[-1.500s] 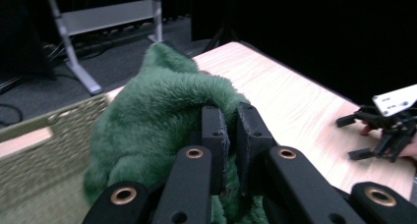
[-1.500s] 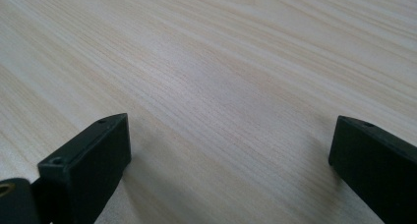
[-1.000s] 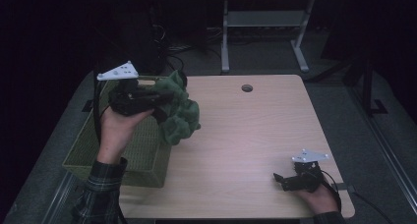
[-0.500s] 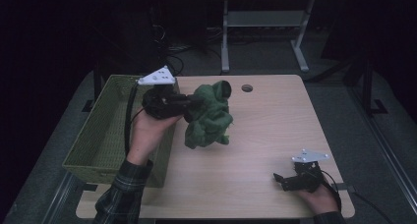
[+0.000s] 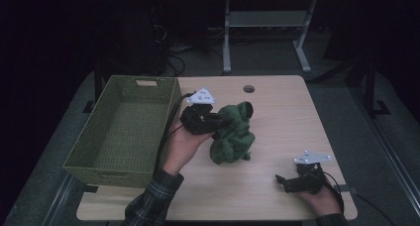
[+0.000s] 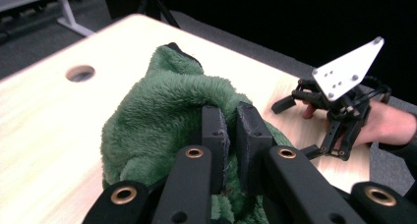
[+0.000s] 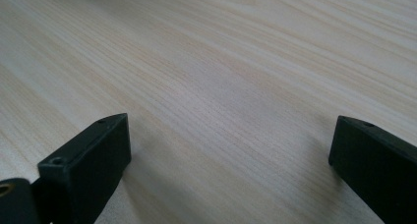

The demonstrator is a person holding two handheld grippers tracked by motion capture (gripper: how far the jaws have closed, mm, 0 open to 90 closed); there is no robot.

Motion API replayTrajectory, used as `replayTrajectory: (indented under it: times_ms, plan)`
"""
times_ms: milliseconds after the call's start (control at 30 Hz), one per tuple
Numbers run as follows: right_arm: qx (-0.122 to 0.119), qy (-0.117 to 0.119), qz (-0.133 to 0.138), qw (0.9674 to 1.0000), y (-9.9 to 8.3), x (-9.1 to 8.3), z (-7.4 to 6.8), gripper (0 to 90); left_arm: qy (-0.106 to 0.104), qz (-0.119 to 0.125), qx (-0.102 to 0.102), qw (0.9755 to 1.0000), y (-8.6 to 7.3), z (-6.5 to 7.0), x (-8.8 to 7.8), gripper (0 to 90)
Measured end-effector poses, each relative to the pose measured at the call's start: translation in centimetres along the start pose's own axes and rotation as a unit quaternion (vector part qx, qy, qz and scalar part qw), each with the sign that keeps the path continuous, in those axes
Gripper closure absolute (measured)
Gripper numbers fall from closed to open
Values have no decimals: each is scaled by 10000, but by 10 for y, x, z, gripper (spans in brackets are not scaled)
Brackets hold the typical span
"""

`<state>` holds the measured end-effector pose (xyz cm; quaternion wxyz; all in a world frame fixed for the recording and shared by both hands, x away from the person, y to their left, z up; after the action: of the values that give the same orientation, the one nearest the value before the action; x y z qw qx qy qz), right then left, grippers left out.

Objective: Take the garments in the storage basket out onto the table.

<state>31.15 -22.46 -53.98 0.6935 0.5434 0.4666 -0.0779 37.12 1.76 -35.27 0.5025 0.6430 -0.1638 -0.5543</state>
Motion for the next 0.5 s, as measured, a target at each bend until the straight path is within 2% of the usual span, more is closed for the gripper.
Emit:
replayTrajectory:
  times_ms: [200, 300, 333, 500]
  plan:
    - [14, 3, -8, 10000, 0, 0, 0, 19, -123, -61, -200, 9997, -15, 4, 32, 837]
    - [16, -2, -14, 10000, 0, 0, 0, 19, -210, -165, -295, 9992, -23, 8, 51, 836]
    - [19, -1, -14, 10000, 0, 0, 0, 19, -191, -242, -246, 9992, -27, 8, 57, 836]
    - [19, -1, -17, 10000, 0, 0, 0, 18, -297, -432, -359, 9980, -43, 13, 88, 836]
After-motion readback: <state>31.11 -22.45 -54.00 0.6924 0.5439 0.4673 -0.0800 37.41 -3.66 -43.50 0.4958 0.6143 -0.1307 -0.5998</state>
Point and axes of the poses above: each handheld gripper's, and its own axes: x roughly forward along the jaws, y roughly out of its top, z roughly to its right, the point moved 8 cm from there along x, roughly forward along the jaws, and after that the axes turned 2 degrees about -z, right-handed, at the moved point
